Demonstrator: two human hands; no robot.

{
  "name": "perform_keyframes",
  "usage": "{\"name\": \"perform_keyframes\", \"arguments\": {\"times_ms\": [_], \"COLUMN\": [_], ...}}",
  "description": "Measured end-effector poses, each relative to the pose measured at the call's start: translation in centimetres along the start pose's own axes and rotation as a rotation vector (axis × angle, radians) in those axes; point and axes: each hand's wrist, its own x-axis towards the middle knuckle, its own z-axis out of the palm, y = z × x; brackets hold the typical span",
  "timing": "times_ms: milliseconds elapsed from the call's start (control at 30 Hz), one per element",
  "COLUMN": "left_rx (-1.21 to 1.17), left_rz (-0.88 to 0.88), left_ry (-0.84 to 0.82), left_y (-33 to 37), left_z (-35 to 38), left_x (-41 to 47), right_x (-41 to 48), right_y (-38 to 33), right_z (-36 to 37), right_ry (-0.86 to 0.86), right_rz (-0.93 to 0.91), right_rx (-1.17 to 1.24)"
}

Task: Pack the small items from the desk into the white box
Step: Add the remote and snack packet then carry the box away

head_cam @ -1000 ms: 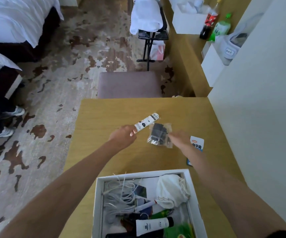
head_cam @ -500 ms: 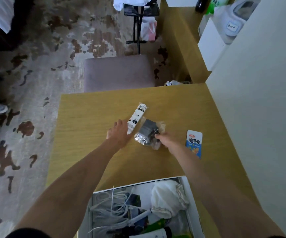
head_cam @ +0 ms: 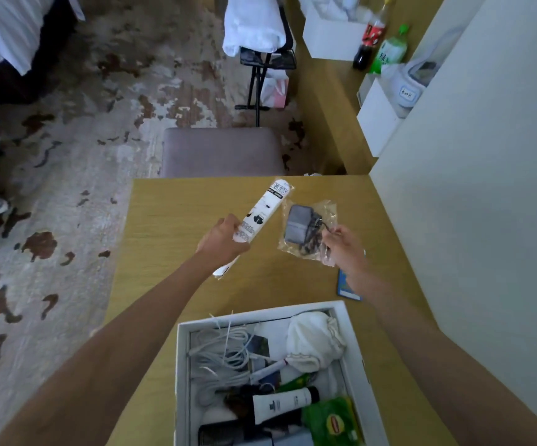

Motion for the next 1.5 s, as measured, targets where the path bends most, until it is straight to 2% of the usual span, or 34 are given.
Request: {"name": "perform_keyframes", "arguments": {"times_ms": [133, 267, 400, 533, 633, 767, 867, 933, 1067, 1267, 1400, 1500], "left_rx": [-0.133, -0.18, -0.243, -0.16, -0.123, -0.049, -0.053, -0.063, -0.004, 0.029, 0.07, 0.1], "left_rz": [0.177, 0.272, 0.287, 0.315, 0.3, 0.251, 0.197, 0.171, 0.162, 0.163, 0.193, 0.214], "left_ry": [0.023, 0.033, -0.013, -0.065, 0.008, 0.051, 0.075, 0.082, 0.117, 0.137, 0.142, 0.142], "left_y": [1.5, 1.3, 1.2, 1.2, 1.0, 0.1, -0.4, -0.5, -0.4, -0.5, -0.4, -0.1], "left_z": [-2.6, -4.2, -4.0, -2.2, -1.4, -1.1, -0.7, -0.5, -0.6, 0.2, 0.7, 1.5], "left_x": [-5.5, -11.3, -16.1, -20.0, -22.7, -25.9, -27.7, -28.5, -29.5, -30.6, -31.1, -31.5], "right_x": [-5.6, -10.6, -13.1, -14.4, -14.4, -13.9, -13.4, -13.1, -13.4, -14.3, -14.7, -14.8], "right_y": [-1.9, -2.9, -2.9, -1.9, -1.8, -0.9, 0.2, 1.2, 2.8, 3.6, 3.7, 4.4], "right_z": [-3.6, -5.4, -5.3, -4.5, -4.0, -2.6, -1.2, -0.4, 0.4, -1.2, -2.2, -2.2], "right_ry": [0.014, -0.051, -0.184, -0.298, -0.356, -0.409, -0.457, -0.41, -0.182, 0.009, -0.168, -0.31], "right_rz": [-0.218, -0.343, -0.435, -0.56, -0.6, -0.513, -0.615, -0.747, -0.96, -1.044, -1.075, -1.025], "right_rx": [-0.017, -0.07, -0.392, -0.7, -0.765, -0.765, -0.905, -1.051, -1.211, -0.98, -0.854, -0.893]}}
